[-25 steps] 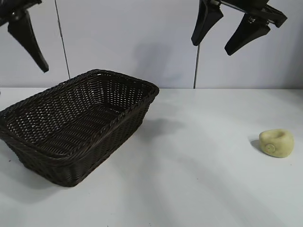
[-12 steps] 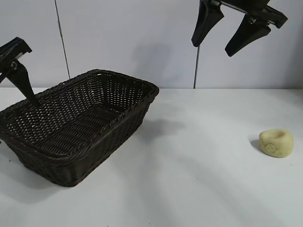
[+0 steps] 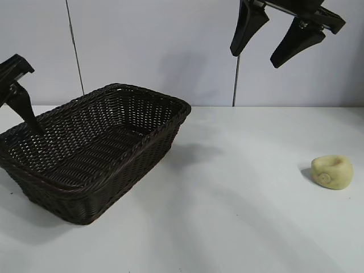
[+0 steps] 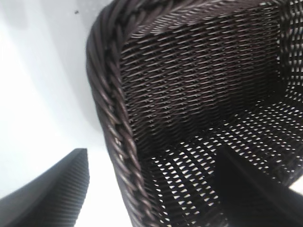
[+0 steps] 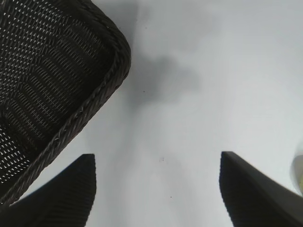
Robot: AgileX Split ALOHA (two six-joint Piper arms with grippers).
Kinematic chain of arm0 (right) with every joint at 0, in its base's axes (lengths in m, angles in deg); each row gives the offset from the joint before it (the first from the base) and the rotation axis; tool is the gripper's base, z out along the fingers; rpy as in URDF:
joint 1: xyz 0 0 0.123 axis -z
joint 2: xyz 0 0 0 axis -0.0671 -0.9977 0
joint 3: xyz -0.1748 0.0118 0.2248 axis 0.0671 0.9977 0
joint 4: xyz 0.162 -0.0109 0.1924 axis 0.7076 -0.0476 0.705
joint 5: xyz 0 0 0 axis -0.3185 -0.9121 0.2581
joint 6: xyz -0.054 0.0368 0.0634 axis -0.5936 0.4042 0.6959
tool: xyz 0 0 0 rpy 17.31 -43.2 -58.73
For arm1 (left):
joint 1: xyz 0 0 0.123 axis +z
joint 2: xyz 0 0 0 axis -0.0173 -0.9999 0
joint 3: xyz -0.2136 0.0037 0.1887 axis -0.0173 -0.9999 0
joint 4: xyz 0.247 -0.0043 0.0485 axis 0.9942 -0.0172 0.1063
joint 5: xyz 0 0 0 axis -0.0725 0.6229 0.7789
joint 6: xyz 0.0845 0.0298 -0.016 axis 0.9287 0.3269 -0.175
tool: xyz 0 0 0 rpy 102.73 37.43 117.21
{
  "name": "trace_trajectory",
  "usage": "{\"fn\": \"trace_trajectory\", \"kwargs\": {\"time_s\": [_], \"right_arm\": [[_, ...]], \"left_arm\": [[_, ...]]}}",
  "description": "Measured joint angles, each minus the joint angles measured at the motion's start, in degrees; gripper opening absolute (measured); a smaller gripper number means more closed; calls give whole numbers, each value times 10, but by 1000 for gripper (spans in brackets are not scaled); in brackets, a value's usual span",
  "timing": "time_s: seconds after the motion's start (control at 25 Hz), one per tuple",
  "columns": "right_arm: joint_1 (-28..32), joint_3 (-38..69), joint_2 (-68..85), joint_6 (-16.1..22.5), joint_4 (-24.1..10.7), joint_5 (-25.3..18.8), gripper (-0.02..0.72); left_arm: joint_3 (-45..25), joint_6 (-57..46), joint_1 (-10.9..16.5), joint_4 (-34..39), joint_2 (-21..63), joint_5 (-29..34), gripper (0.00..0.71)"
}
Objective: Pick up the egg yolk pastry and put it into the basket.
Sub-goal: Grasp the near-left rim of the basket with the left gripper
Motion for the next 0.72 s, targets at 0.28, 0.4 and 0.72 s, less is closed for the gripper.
{"fn": "trace_trajectory", "kwargs": {"time_s": [0.28,0.4,0.72], "right_arm": [[0,0,0,0,0,0,528],[0,0,0,0,0,0,528],[0,0,0,0,2,0,528]], "left_arm": [[-1,-1,0,2,0,-19,533],[-1,-1,0,2,-4,-29,533],[-1,-1,0,-5,-93,-42,533]]}}
